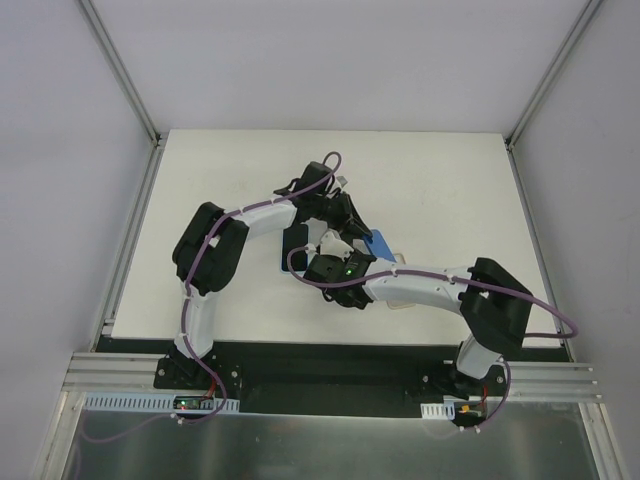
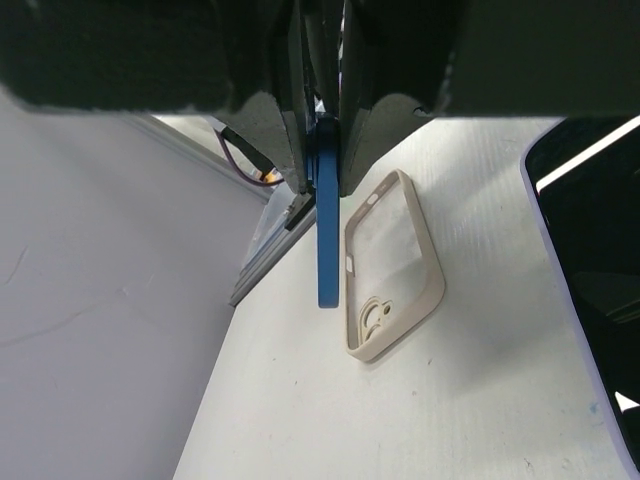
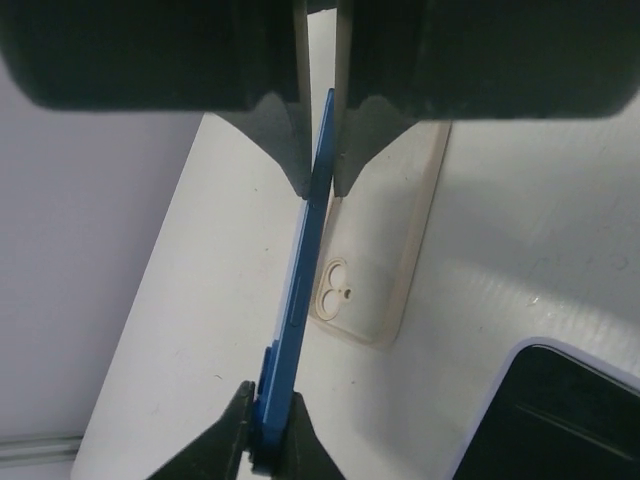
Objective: Put the phone into the phone case
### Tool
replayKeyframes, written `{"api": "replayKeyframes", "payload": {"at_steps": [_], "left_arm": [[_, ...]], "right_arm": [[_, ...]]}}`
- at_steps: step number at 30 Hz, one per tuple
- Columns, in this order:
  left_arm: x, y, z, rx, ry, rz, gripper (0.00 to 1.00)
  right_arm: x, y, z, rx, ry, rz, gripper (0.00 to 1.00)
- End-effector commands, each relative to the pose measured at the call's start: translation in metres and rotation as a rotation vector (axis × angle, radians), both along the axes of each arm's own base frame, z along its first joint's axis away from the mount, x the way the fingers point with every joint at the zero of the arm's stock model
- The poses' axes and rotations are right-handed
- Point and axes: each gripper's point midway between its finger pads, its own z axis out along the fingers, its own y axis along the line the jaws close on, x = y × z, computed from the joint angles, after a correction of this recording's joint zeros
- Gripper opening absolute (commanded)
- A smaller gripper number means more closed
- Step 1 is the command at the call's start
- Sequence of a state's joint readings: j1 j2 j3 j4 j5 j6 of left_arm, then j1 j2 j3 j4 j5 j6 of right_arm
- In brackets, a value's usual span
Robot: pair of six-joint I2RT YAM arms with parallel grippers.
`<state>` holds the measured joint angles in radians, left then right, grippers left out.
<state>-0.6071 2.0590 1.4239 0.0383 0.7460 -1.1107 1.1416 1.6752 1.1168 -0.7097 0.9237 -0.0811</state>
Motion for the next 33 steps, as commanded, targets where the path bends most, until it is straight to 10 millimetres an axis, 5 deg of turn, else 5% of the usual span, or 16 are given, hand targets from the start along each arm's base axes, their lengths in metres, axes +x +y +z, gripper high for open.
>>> {"api": "replayKeyframes", "payload": {"at_steps": [1,4,6,11,12,14,19,24,33], "left_arm": [[-0.003,0.004,0.041,-0.064,-0.039,-0.001,0.0],[-0.003,0.004,0.041,-0.065,-0.04,-0.003,0.0],[-0.001,0.005,0.044,-0.063,-0.075,-0.002,0.09],[0.001,0.011,0.064,-0.065,-0.17,0.002,0.48],[0.002,0.013,0.067,-0.067,-0.186,-0.001,0.63],[0.004,0.017,0.073,-0.067,-0.207,0.006,0.69],[0.011,0.032,0.081,-0.056,-0.274,0.009,0.76],[0.02,0.067,0.072,0.036,-0.308,0.075,0.78],[0.015,0.101,0.06,0.145,-0.34,0.127,0.72]], "right_arm": [[0.007,-0.007,0.022,-0.062,-0.103,-0.023,0.03],[0.005,-0.007,0.024,-0.068,-0.115,0.0,0.01],[0.006,-0.009,0.027,-0.07,-0.132,-0.005,0.01],[0.006,-0.019,0.042,-0.048,-0.192,-0.034,0.02],[0.005,-0.02,0.044,-0.042,-0.196,-0.035,0.01],[0.003,-0.02,0.048,-0.005,-0.191,-0.035,0.01],[-0.002,-0.021,0.048,0.096,-0.156,-0.04,0.01],[-0.01,-0.028,0.031,0.253,-0.063,-0.069,0.01],[-0.02,-0.036,0.01,0.755,0.13,-0.139,0.01]]}}
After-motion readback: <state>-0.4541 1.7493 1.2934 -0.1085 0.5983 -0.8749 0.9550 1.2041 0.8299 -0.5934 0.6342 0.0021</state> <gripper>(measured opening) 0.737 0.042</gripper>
